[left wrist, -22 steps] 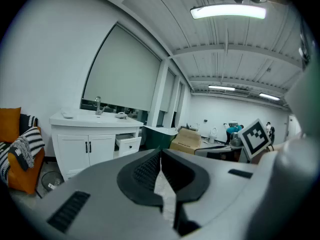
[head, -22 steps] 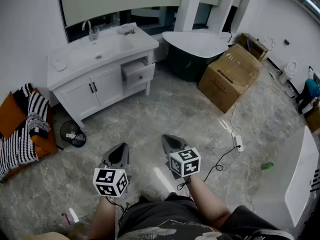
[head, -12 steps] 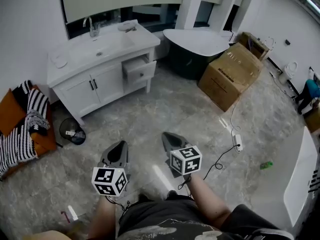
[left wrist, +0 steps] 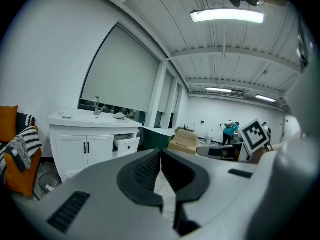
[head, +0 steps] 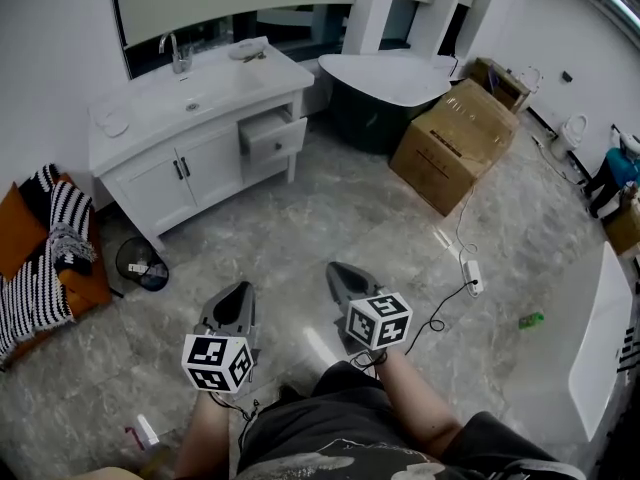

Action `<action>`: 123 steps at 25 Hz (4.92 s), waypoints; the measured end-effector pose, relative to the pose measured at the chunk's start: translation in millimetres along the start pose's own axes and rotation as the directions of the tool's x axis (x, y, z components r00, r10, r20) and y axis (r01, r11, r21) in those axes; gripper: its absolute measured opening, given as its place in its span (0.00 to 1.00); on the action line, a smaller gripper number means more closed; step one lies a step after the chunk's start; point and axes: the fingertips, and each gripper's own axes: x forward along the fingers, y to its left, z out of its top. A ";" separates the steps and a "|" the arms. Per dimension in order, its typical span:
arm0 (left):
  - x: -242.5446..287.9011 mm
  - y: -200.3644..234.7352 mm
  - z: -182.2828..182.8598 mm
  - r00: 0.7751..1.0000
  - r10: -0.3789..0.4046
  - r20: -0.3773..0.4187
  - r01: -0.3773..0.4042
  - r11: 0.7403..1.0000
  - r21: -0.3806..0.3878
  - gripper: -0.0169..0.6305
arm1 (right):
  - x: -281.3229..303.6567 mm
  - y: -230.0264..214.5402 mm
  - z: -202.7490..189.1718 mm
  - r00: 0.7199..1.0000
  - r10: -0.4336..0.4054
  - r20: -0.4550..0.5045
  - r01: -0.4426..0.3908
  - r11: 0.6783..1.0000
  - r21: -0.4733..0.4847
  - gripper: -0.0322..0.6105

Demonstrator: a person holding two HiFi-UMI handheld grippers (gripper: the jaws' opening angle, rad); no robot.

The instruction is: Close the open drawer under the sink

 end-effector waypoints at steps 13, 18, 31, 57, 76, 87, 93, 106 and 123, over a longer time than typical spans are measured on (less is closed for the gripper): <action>63.2 14.4 5.9 0.999 0.020 -0.034 -0.021 1.000 -0.013 0.05 | 51.3 -61.9 7.6 0.999 -0.019 -0.041 0.020 1.000 0.015 0.09; 113.0 22.7 17.7 0.997 0.042 -0.059 -0.042 0.999 -0.005 0.05 | 93.5 -96.7 31.3 0.999 0.012 -0.047 -0.011 1.000 0.011 0.09; 216.3 40.0 47.4 0.987 0.149 -0.065 -0.151 0.988 -0.038 0.05 | 170.7 -184.4 72.3 0.992 0.095 -0.085 -0.096 0.995 -0.004 0.09; 343.4 167.5 43.1 0.977 0.139 -0.164 -0.147 0.988 -0.037 0.05 | 317.6 -221.1 108.3 0.999 -0.022 -0.034 0.020 0.998 -0.054 0.09; 420.8 300.9 36.0 0.969 0.139 -0.205 -0.156 0.985 -0.071 0.05 | 477.0 -236.5 92.9 0.976 -0.097 -0.194 0.082 0.993 -0.081 0.22; 488.3 326.9 0.2 0.939 0.234 -0.253 -0.265 0.959 -0.097 0.06 | 556.7 -297.3 48.9 0.955 -0.042 -0.294 0.007 0.993 -0.119 0.38; 528.6 343.6 -22.0 0.919 0.289 -0.268 -0.328 0.938 -0.113 0.06 | 613.1 -333.3 22.3 0.925 -0.029 -0.380 -0.042 0.983 -0.177 0.38; 574.9 371.0 -93.7 0.869 0.359 -0.340 -0.437 0.879 -0.189 0.06 | 707.2 -356.4 -38.4 0.901 0.031 -0.434 -0.107 0.983 -0.151 0.38; 600.6 377.3 -118.9 0.842 0.391 -0.373 -0.487 0.848 -0.211 0.05 | 750.8 -359.7 -55.4 0.890 0.078 -0.449 -0.182 0.964 -0.193 0.27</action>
